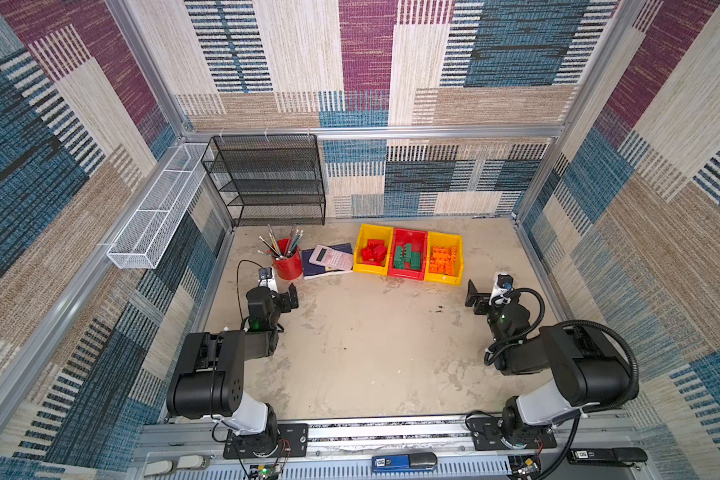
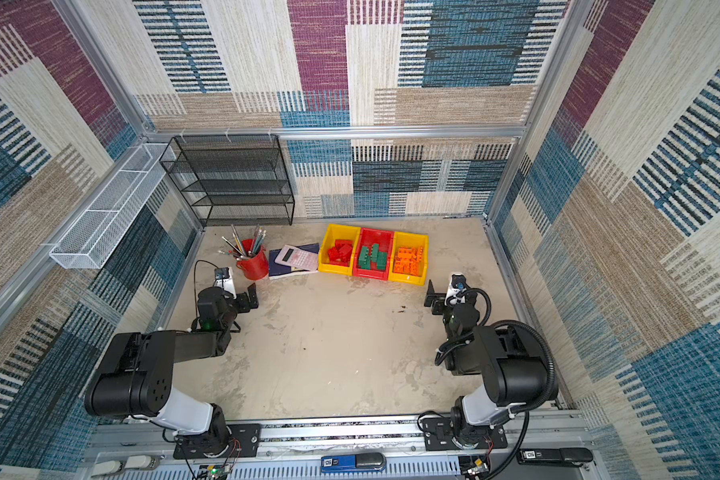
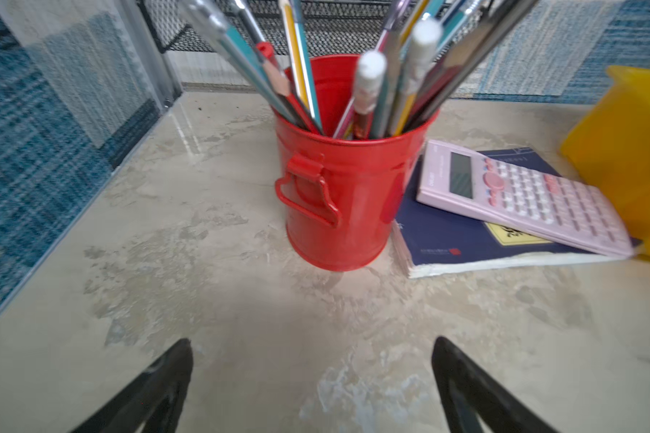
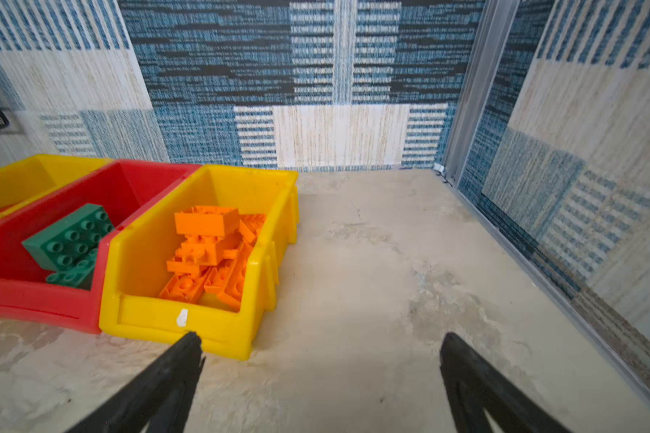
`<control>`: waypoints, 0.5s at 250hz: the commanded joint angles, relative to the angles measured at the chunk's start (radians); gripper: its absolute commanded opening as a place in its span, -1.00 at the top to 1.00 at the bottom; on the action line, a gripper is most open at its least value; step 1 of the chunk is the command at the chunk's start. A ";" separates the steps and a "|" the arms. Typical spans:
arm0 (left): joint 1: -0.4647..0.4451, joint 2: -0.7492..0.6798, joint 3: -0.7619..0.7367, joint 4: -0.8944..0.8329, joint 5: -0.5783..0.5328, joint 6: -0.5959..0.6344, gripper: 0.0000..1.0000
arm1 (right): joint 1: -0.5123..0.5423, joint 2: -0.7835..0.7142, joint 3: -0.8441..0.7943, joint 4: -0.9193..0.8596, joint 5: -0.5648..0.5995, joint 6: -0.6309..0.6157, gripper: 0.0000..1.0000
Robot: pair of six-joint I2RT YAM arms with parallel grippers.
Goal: Sort the legos into containers by color
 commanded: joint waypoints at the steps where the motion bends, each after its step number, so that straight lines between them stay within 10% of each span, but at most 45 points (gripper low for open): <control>1: 0.007 0.001 0.009 -0.008 0.048 0.024 -0.99 | -0.010 0.005 0.003 0.074 -0.075 0.005 -0.99; 125: 0.005 -0.003 0.005 -0.005 0.042 0.023 -1.00 | -0.008 0.000 -0.003 0.076 -0.080 0.000 -0.99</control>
